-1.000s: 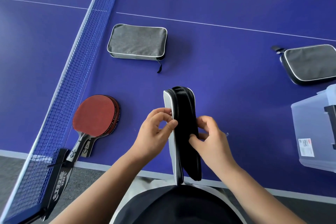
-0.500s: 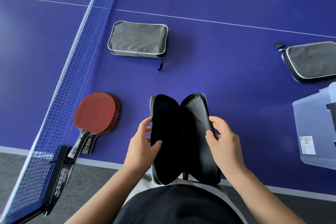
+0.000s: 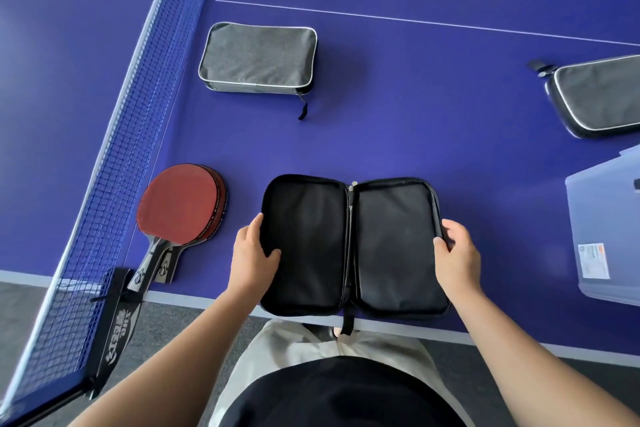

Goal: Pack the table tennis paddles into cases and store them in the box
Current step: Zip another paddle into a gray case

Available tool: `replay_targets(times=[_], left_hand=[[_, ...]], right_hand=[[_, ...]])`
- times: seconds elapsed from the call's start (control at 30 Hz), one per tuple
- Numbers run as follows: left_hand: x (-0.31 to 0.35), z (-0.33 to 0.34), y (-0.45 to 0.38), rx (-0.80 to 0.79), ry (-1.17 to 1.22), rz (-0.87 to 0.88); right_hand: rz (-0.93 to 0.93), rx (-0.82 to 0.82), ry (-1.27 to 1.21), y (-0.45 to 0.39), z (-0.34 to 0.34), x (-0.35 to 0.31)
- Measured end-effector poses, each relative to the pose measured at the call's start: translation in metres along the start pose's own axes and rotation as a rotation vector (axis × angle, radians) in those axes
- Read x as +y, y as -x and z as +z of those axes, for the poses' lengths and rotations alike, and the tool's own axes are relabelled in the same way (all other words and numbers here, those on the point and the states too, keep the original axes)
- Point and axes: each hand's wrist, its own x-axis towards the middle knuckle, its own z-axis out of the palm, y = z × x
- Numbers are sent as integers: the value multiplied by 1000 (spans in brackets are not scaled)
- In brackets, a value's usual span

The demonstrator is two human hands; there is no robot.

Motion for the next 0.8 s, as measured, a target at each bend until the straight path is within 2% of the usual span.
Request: replay_targets(times=[0.03, 0.1, 0.2, 0.3, 0.43, 0.63, 0.7, 0.8], left_hand=[[-5, 6, 2, 22, -108, 68], [-13, 18, 8, 27, -313, 230], [-15, 33, 13, -115, -492, 385], [-11, 41, 10, -230, -574, 387], [-8, 42, 8, -243, -608, 360], [-4, 37, 7, -255, -577, 369], [-5, 28, 8, -207, -530, 380], [-19, 2, 6, -2, -432, 343]], right_hand=[[-56, 42, 93, 0, 4, 5], [-280, 83, 379, 2, 14, 15], [-503, -155, 663, 19, 35, 19], [-473, -306, 771, 33, 55, 17], [-380, -336, 824, 39, 66, 18], [-370, -354, 806, 42, 63, 10], [-401, -318, 767, 45, 62, 4], [-453, -279, 714, 56, 64, -11]])
